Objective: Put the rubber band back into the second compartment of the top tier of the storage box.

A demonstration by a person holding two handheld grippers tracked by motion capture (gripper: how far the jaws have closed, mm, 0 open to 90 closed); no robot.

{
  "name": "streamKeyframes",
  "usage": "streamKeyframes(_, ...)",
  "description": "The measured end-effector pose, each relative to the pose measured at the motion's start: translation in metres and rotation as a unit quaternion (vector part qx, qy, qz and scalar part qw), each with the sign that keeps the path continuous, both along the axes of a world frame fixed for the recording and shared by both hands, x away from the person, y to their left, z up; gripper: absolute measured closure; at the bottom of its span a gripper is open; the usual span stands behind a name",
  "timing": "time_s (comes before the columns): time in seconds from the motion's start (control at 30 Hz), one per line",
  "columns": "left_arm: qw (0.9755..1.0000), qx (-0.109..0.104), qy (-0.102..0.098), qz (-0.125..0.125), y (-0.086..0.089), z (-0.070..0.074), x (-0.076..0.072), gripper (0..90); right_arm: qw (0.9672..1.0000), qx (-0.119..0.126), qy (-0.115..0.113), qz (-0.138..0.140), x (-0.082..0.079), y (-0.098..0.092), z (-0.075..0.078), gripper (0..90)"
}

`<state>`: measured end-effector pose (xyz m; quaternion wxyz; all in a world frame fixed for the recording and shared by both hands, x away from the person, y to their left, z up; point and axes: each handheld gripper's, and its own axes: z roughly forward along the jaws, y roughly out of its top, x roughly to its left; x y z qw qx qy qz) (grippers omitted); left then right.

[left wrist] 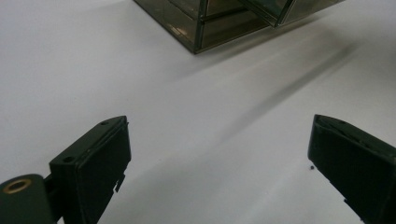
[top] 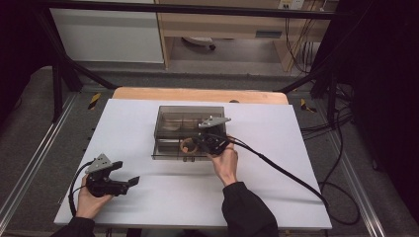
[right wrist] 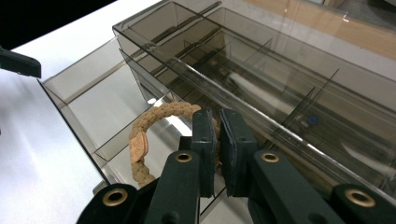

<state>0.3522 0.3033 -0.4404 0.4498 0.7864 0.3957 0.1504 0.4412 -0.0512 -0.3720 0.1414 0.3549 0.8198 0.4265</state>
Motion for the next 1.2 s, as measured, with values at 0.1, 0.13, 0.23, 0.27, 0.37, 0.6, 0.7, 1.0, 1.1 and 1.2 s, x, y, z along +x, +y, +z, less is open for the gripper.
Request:
streamKeyframes(0.1,1.0,0.0,0.0,0.0,0.0,0.0,0.0,5.5,1.0,-0.002,0.0,0.002,0.0,0.001,-0.002,84.8)
streamKeyframes(0.13,1.0,0.0,0.0,0.0,0.0,0.0,0.0,5.5,1.0,-0.002,0.003,0.0,0.0,0.001,-0.002,84.8)
streamKeyframes(0.23,1.0,0.0,0.0,0.0,0.0,0.0,0.0,5.4,1.0,-0.005,0.004,0.001,-0.001,0.002,-0.004,84.7)
streamKeyframes(0.27,1.0,0.0,0.0,0.0,0.0,0.0,0.0,5.5,1.0,-0.006,0.004,0.002,-0.001,0.002,-0.004,84.7)
streamKeyframes(0.37,1.0,0.0,0.0,0.0,0.0,0.0,0.0,5.5,0.9999,-0.011,0.005,0.004,-0.001,0.003,-0.007,84.5)
streamKeyframes(0.6,1.0,0.0,-0.001,0.0,0.0,0.0,0.0,5.5,0.9998,-0.015,0.01,0.006,-0.002,0.005,-0.01,82.7)
streamKeyframes(0.7,1.0,0.0,-0.001,0.0,0.0,0.0,0.0,5.4,0.9998,-0.015,0.007,0.007,-0.002,0.005,-0.01,79.8)
streamKeyframes(1.0,1.0,0.0,-0.002,0.001,0.0,0.0,0.0,5.5,0.9999,-0.005,-0.011,0.011,-0.007,0.0,0.002,72.1)
streamKeyframes(1.1,1.0,0.001,-0.001,0.001,0.0,0.0,0.0,5.5,0.9998,-0.001,-0.017,0.013,-0.01,-0.003,0.007,67.7)
streamKeyframes(1.2,1.0,0.001,-0.002,0.001,0.0,0.0,0.0,5.5,0.9997,0.006,-0.018,0.014,-0.013,-0.008,0.012,63.0)
